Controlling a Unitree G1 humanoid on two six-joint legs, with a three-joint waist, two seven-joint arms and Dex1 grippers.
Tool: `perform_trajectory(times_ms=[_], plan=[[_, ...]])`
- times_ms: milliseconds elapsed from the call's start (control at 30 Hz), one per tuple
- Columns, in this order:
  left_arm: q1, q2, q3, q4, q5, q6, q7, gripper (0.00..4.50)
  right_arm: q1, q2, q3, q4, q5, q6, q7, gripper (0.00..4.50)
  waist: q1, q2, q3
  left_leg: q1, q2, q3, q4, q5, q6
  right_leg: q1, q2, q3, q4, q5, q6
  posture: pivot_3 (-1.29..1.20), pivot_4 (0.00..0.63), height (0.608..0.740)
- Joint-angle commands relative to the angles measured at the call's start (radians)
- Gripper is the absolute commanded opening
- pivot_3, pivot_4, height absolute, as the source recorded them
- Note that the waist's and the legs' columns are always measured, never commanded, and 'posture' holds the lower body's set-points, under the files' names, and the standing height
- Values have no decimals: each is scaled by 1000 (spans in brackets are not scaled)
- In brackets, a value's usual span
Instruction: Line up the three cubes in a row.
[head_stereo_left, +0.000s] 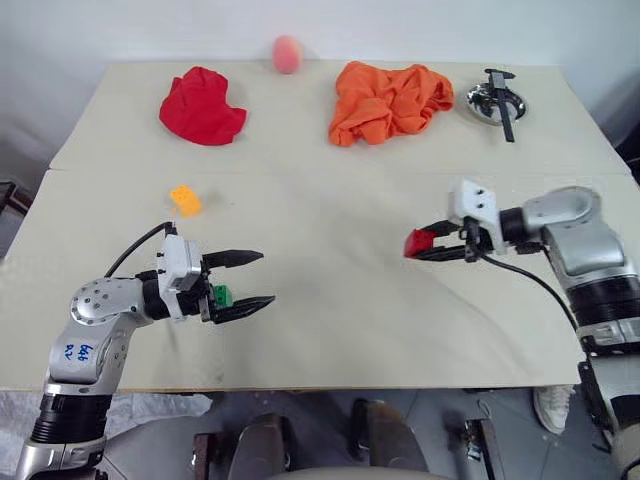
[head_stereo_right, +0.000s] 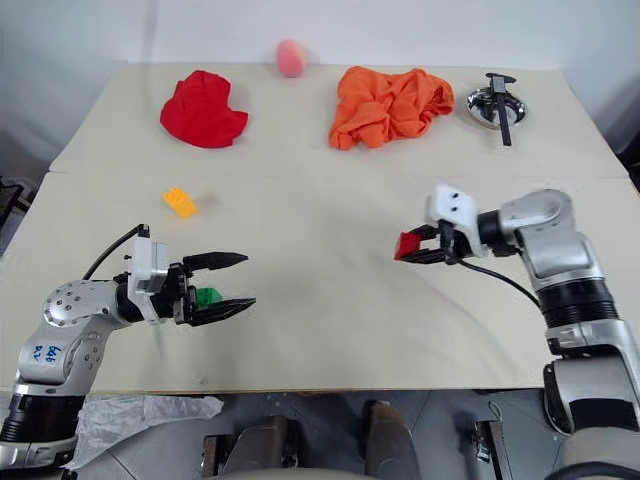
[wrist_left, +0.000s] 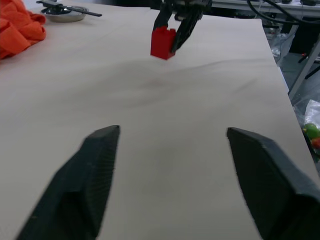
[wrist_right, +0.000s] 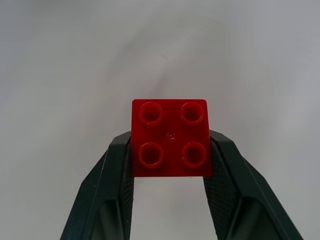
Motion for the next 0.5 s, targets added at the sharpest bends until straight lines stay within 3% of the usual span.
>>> perform_trajectory(times_ms=[33,267,500], plan=[[1,11,20,-14,-16,-12,-8,4489,-36,2,20,68,-48,-68,16,1495,0,0,0,-2,0,0,1,0,0,-2,0,0,0,0,1,0,150,740],[31,8,45,-31,-20,-15,6,4489,-74,29,51,216,-86,-221,70,1495,-13,0,0,-8,0,0,2,0,0,-7,0,0,1,1,2,0,150,740],[42,-2,76,-19,-10,-49,36,4500,-120,58,-2,328,-43,-394,125,3736,-28,0,0,-8,0,0,2,0,0,-7,0,0,1,1,2,0,150,740]])
